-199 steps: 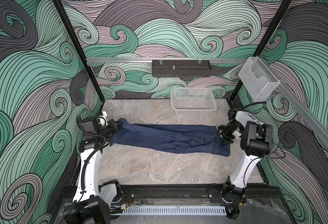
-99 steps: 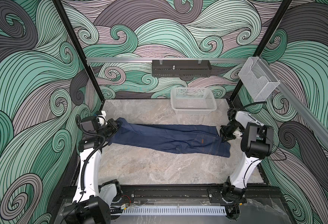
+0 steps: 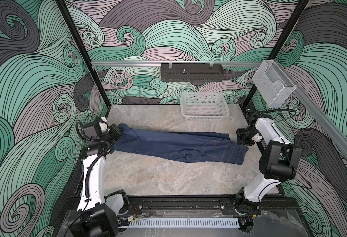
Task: Fold and stack the trousers
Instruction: Flatten out the trousers at the center of the table.
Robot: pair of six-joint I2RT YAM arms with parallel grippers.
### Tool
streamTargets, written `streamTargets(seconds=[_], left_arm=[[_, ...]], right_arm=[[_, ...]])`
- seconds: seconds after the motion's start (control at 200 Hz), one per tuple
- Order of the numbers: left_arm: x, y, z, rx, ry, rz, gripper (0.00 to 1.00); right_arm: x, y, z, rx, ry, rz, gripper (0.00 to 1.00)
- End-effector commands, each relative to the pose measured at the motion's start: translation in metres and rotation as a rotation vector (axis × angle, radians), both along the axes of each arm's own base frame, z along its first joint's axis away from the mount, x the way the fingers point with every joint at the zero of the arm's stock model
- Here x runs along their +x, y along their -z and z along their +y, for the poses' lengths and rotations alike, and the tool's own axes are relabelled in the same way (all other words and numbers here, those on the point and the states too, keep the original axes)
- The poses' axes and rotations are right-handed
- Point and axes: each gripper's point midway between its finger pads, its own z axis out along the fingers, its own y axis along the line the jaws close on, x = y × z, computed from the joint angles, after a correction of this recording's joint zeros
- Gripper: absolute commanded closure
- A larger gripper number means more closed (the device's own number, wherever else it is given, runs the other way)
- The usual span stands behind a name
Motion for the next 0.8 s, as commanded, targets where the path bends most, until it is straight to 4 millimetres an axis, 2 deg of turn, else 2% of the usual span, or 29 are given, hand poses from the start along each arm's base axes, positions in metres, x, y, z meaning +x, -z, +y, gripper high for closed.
streamTargets(seconds=[0.0, 0.115, 0.225, 0.285, 0.3, 0.335, 0.34, 0.455, 0.51, 0.545, 0.6, 0.645, 0.685, 0.75, 0.795], left_arm=[[0.013, -0.021, 0.030, 0.020, -0.127, -0.035, 1.00], [0.031, -0.010, 0.045, -0.047, -0.177, 0.017, 1.00], [0.072, -0.017, 0.048, -0.181, -0.148, -0.012, 1.00], [0.096, -0.036, 0.048, -0.247, -0.118, -0.044, 1.00], [0.105, -0.033, 0.050, -0.264, -0.111, -0.030, 1.00], [0.119, -0.044, 0.051, -0.292, -0.086, -0.034, 1.00], [0.120, -0.041, 0.051, -0.299, -0.086, -0.023, 1.00], [0.150, -0.097, 0.058, -0.325, -0.047, -0.115, 1.00], [0.152, -0.126, 0.059, -0.303, -0.035, -0.176, 1.00], [0.149, -0.136, 0.059, -0.283, -0.034, -0.187, 1.00], [0.140, -0.141, 0.057, -0.258, -0.032, -0.186, 1.00], [0.130, -0.131, 0.055, -0.257, -0.035, -0.161, 1.00], [0.118, -0.114, 0.053, -0.268, -0.046, -0.130, 1.00], [0.096, -0.074, 0.052, -0.305, -0.080, -0.062, 1.00], [0.076, -0.050, 0.051, -0.327, -0.106, -0.031, 1.00]], right_arm=[[-0.007, -0.024, -0.014, -0.097, -0.028, -0.041, 1.00], [0.011, -0.041, -0.023, -0.141, -0.046, -0.097, 1.00], [0.047, -0.069, -0.021, -0.126, -0.070, -0.203, 1.00], [0.073, -0.096, -0.020, -0.125, -0.090, -0.295, 1.00], [0.079, -0.105, -0.020, -0.125, -0.095, -0.325, 1.00], [0.093, -0.125, -0.019, -0.126, -0.106, -0.390, 1.00], [0.095, -0.128, -0.019, -0.127, -0.106, -0.399, 1.00], [0.124, -0.197, -0.019, -0.153, -0.154, -0.599, 1.00], [0.124, -0.224, -0.020, -0.177, -0.179, -0.670, 1.00], [0.119, -0.234, -0.022, -0.202, -0.196, -0.691, 1.00], [0.103, -0.236, -0.026, -0.239, -0.207, -0.679, 1.00], [0.089, -0.234, -0.029, -0.266, -0.223, -0.675, 1.00], [0.075, -0.218, -0.031, -0.271, -0.224, -0.652, 1.00], [0.052, -0.194, -0.036, -0.274, -0.198, -0.651, 1.00], [0.035, -0.162, -0.038, -0.258, -0.180, -0.626, 1.00]])
